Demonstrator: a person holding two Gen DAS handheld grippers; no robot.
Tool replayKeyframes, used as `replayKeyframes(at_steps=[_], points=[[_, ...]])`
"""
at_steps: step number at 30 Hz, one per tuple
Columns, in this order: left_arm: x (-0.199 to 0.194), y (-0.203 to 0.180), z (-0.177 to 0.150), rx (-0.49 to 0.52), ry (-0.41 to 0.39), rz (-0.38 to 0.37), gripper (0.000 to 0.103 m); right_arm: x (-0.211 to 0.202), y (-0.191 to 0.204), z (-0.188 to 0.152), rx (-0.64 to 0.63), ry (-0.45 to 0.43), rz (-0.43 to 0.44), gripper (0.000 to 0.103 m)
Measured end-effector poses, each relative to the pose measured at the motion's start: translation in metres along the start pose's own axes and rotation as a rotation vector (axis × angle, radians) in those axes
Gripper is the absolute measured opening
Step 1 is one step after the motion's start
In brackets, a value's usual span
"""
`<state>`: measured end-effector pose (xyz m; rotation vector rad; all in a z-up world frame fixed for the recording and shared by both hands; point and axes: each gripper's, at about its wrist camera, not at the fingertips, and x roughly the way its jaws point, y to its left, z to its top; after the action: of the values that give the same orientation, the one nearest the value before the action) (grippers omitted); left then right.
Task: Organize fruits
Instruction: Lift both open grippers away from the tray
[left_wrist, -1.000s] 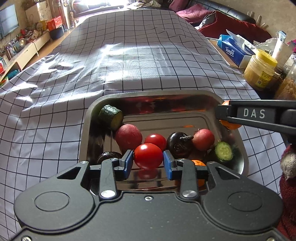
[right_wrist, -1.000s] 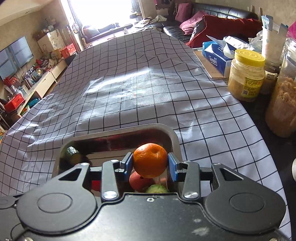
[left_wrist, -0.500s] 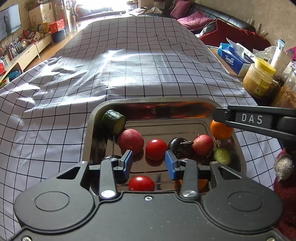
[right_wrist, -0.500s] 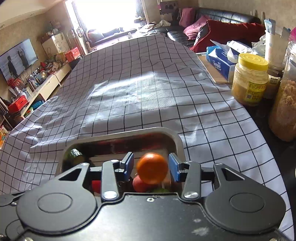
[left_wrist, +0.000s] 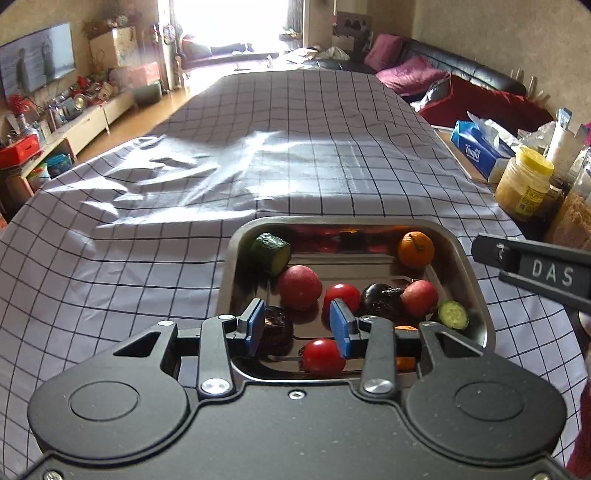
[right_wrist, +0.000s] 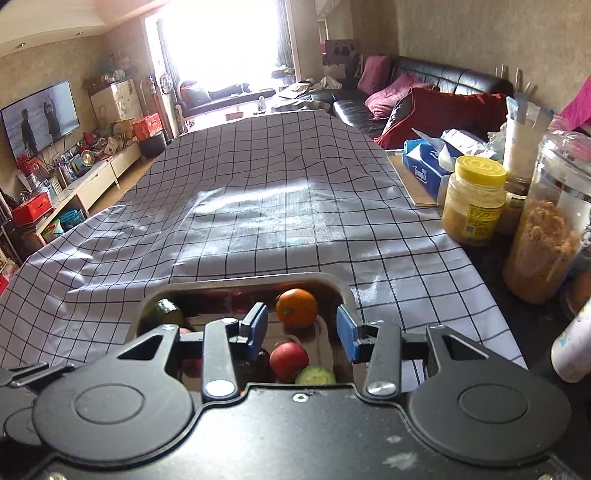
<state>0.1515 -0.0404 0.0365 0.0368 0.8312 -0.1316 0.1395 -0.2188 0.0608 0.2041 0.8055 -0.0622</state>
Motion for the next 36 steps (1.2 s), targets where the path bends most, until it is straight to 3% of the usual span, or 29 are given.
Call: replayKeyframes(at_steps=[7, 14, 24, 36], points=[[-0.024, -0.001, -0.024, 0.002, -0.086, 0.054, 0.053, -0.035, 0.013, -0.031, 0.01, -0.012, -0.008, 0.045], [-0.03, 0.001, -0.054, 0.007, -0.121, 0.073, 0.054, -0.054, 0.018, -0.071, 0.069, -0.021, -0.014, 0.046], [-0.017, 0.005, -0.079, 0.01, -0.113, 0.019, 0.054, -0.047, 0.015, -0.108, 0.091, -0.102, -0.057, 0.045], [-0.02, 0.005, -0.092, 0.022, -0.172, 0.04, 0.054, -0.032, 0.02, -0.129, 0.051, -0.128, -0.075, 0.045]])
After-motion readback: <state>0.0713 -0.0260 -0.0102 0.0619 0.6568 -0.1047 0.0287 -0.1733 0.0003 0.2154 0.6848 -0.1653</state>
